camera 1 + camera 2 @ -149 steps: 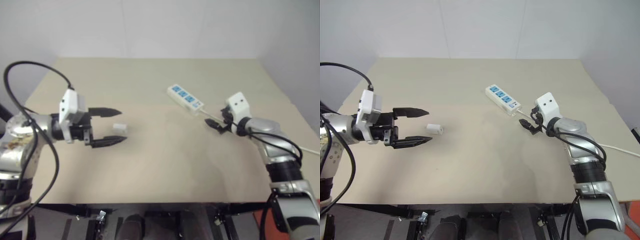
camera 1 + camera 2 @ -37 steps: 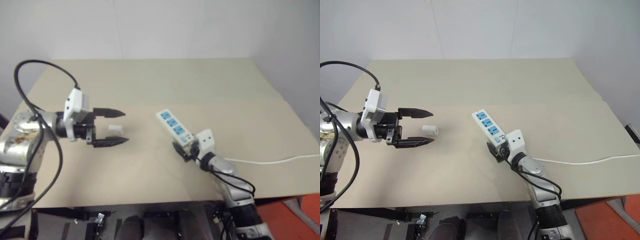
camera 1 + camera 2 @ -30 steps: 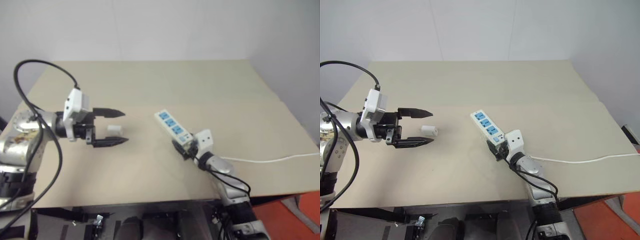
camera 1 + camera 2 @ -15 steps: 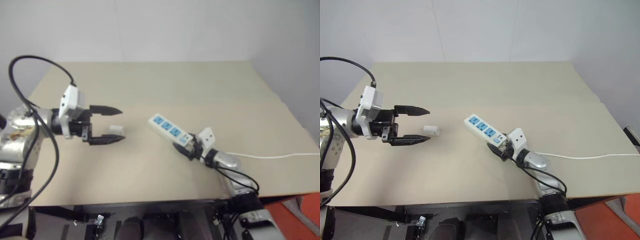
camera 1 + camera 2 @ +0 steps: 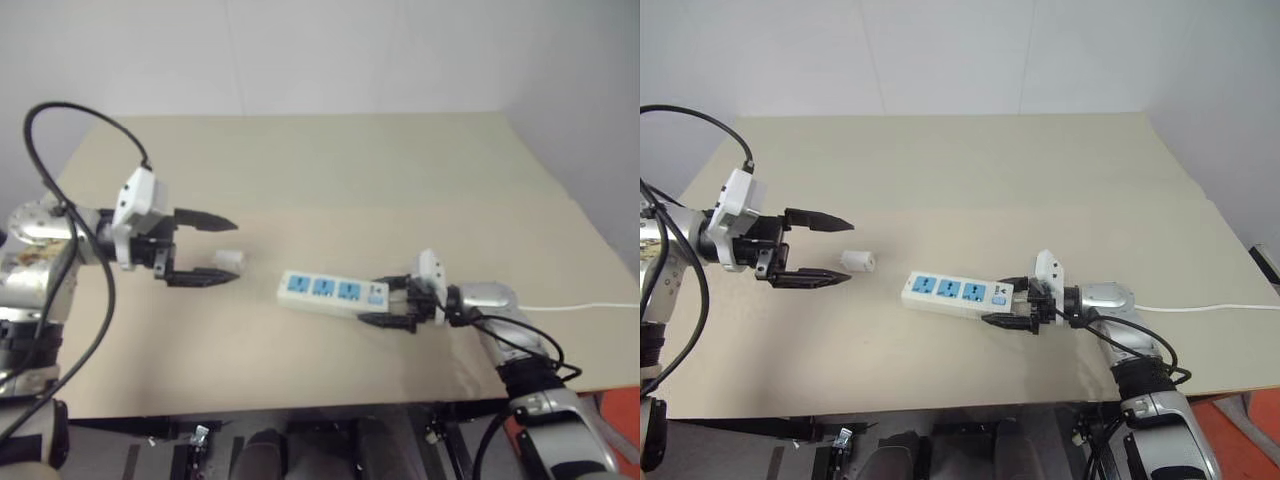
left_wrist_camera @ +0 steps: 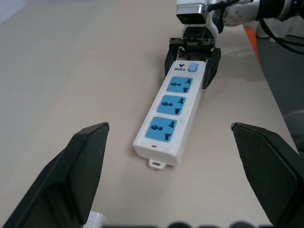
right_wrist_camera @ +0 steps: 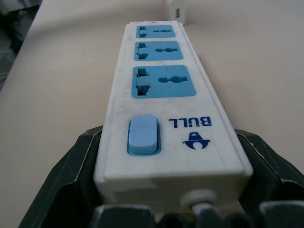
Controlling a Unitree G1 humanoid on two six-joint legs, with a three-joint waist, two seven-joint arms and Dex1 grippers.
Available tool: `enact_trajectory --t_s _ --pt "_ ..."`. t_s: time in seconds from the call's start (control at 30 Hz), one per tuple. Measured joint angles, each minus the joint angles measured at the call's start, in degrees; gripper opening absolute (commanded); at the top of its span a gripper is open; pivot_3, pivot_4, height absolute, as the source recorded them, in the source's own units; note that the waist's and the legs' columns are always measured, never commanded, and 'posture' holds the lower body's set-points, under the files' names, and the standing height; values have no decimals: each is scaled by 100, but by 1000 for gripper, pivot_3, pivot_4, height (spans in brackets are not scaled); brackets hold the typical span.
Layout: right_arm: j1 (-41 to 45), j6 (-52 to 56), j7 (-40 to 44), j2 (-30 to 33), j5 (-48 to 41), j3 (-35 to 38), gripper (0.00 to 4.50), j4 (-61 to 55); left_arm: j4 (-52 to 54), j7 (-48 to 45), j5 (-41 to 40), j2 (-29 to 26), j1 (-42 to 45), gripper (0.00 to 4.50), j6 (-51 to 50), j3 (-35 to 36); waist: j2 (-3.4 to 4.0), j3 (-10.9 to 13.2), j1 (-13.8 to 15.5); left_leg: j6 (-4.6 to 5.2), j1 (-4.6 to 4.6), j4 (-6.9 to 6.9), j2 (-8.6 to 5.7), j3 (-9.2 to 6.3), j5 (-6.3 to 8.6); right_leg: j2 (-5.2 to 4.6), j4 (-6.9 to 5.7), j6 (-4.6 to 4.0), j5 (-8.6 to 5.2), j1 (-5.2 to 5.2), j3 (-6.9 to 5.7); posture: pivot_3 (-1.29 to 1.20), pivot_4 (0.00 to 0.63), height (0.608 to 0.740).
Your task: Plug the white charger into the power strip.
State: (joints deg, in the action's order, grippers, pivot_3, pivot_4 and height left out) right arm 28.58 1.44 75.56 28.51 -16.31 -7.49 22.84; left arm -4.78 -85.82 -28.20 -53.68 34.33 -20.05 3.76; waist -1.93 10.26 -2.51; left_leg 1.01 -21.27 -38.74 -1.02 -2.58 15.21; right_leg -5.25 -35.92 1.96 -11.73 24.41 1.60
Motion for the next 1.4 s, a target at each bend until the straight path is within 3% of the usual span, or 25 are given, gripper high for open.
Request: enact_trajectory --t_s 0.4,0.77,0.87,1.17,1.4 --pt "515 -1302 445 -146 284 -72 3446 1433 -629 -385 695 -240 475 4500 366 -442 1 0 2 -1 10 -2 0 17 0 0 -8 -1 0 -8 -1 0 150 740" --pt "726 -1655 690 -259 396 -78 3446 1821 -2203 -648 1493 -180 1821 4500 1311 -1569 0 0 -24 -1 11 -5 0 17 -1 4 -12 -1 0 -8 0 0 150 740" --pt "726 -1684 715 -275 406 -82 3446 1822 -2631 -649 1782 -41 2185 4500 1575 -2032 0 0 -17 -1 10 -10 0 17 -1 4 -13 -1 0 -9 -1 0 150 740" --pt "714 -1682 753 -360 437 -99 3446 1719 -4884 -319 4065 1160 4076 4500 2868 -3413 -1 1 -38 0 5 -11 -2 17 0 6 -10 1 0 -7 -3 0 150 740" --pt "570 -1556 672 -368 441 -110 3446 1433 -5839 -45 5129 1654 4239 4500 3544 -3879 -4 2 -49 0 0 -14 -2 15 0 5 -15 3 -1 -4 -3 0 150 740"
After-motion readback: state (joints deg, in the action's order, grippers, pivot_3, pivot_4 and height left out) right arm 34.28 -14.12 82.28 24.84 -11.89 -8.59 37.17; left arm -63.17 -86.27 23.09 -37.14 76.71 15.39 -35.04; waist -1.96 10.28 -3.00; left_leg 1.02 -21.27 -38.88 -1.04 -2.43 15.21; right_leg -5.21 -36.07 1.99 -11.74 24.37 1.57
